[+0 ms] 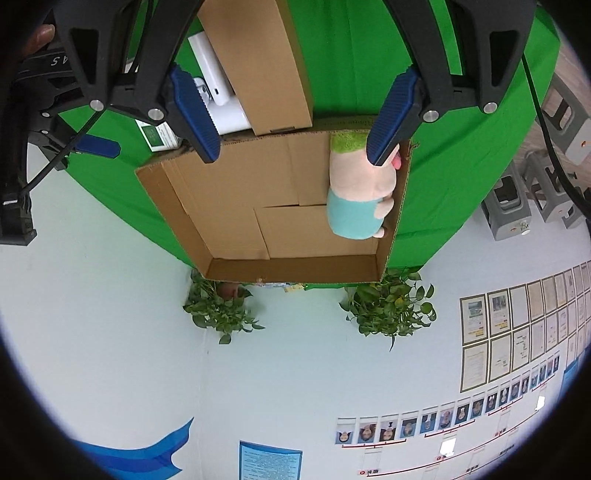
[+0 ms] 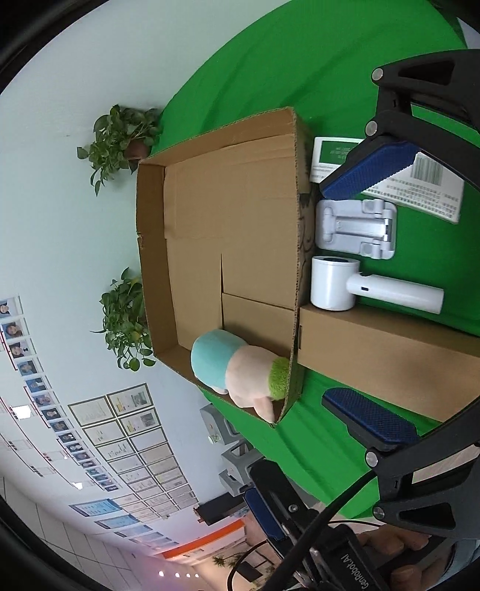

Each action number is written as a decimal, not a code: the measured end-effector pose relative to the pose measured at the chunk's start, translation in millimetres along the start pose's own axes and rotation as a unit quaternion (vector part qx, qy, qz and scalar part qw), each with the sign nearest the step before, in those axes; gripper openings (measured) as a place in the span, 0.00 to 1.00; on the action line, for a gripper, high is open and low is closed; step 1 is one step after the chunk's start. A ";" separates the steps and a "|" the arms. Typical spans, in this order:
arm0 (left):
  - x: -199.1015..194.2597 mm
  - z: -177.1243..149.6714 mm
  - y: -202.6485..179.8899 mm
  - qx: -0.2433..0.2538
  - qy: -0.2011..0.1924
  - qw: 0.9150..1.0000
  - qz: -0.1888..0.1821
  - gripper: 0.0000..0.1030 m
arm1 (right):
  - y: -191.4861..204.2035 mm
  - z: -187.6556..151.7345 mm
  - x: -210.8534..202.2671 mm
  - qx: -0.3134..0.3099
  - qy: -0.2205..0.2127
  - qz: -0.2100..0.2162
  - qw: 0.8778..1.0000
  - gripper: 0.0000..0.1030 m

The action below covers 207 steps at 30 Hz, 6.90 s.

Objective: Organize objects
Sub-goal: 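Withdraw the left tool and move it to the long brown box, then grasp the long brown box with the left tool and lift it, then lower the long brown box into the open box beside the plush toy, then withdraw the left tool and reach for the white hair dryer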

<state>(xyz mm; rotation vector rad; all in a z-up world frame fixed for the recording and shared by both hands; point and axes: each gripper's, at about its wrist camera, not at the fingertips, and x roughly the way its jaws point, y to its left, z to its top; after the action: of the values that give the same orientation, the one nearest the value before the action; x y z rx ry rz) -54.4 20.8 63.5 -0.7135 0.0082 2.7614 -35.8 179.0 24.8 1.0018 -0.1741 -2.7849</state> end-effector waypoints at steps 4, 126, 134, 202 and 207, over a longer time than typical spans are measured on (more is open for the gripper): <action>0.8 -5.6 -0.8 -0.013 0.008 1.000 0.000 0.79 | 1.0 -7.4 -7.5 -0.007 -0.002 -0.005 1.000 0.99; 175.4 160.2 55.2 -0.053 0.085 0.977 -0.188 0.60 | 34.3 208.6 144.4 -0.041 -0.088 0.102 0.990 0.87; 234.1 105.5 75.1 -0.093 0.172 0.966 -0.170 0.61 | 15.2 188.8 247.1 -0.013 -0.022 0.120 0.992 0.87; 68.2 5.0 -0.8 -0.019 0.070 0.997 -0.032 0.78 | -35.6 8.6 112.3 0.045 0.024 -0.008 0.999 0.99; 88.7 -1.4 4.3 -0.053 0.113 0.991 -0.048 0.77 | -48.1 -6.2 111.1 0.050 0.037 0.000 0.998 0.99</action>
<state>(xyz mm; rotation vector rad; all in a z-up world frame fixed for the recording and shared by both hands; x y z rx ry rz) -129.0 41.0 19.9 -1.0247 -0.1237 2.5919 -122.0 203.0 -56.9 1.1260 -0.3076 -2.7573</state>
